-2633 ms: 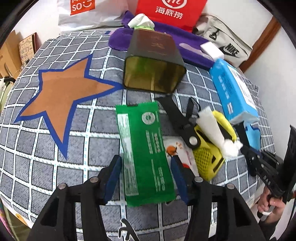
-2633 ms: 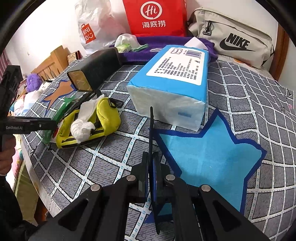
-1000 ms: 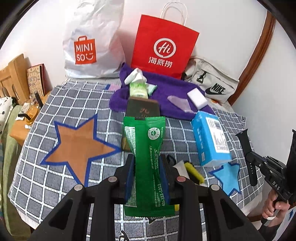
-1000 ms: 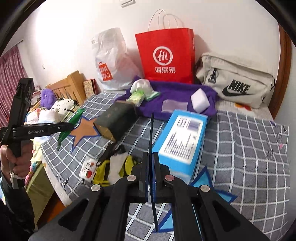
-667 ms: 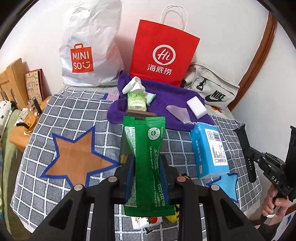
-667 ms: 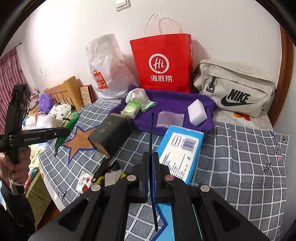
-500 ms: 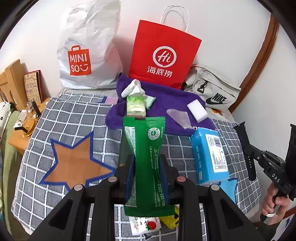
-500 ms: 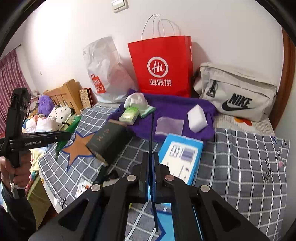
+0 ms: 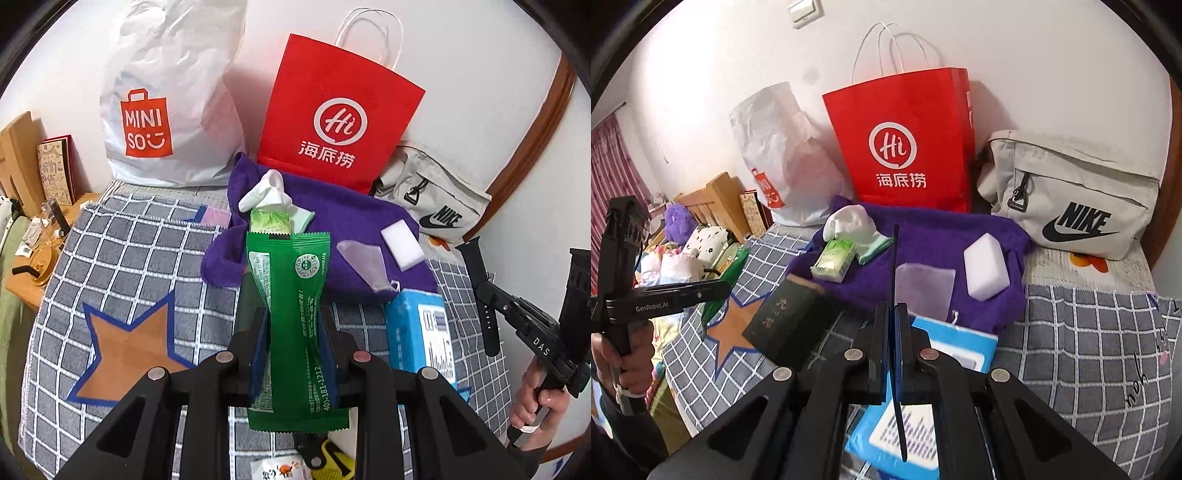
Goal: Organize soft objects
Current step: 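Carry the green packet onto the purple towel and open the left tool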
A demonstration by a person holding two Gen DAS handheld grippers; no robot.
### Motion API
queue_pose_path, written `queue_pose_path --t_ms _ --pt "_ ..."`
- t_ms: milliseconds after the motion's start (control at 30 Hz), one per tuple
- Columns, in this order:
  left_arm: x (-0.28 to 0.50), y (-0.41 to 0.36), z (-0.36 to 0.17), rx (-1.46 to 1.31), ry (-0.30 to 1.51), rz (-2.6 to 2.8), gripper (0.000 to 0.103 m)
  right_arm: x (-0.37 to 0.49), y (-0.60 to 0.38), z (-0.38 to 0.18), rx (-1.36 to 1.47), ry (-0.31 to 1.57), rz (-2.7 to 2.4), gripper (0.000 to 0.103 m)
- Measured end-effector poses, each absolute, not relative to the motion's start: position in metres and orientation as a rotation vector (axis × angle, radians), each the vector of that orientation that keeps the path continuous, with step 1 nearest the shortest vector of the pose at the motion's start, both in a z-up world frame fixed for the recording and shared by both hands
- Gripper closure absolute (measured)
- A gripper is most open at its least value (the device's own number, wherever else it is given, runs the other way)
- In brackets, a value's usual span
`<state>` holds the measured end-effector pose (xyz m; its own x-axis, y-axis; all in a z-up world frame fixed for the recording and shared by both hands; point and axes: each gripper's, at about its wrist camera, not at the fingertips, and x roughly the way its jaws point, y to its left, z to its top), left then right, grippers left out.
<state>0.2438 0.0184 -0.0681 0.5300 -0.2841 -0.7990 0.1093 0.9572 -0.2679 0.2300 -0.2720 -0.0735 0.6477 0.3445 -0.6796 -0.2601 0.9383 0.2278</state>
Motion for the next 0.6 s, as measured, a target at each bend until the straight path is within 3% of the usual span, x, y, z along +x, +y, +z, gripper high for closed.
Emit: queue_pose_path --t_ms 600 --pt "0.297 0.007 -0.078 -0.194 1.003 -0.267 0.078 0.285 -0.282 -0.078 0.125 0.798 0.31 0.1"
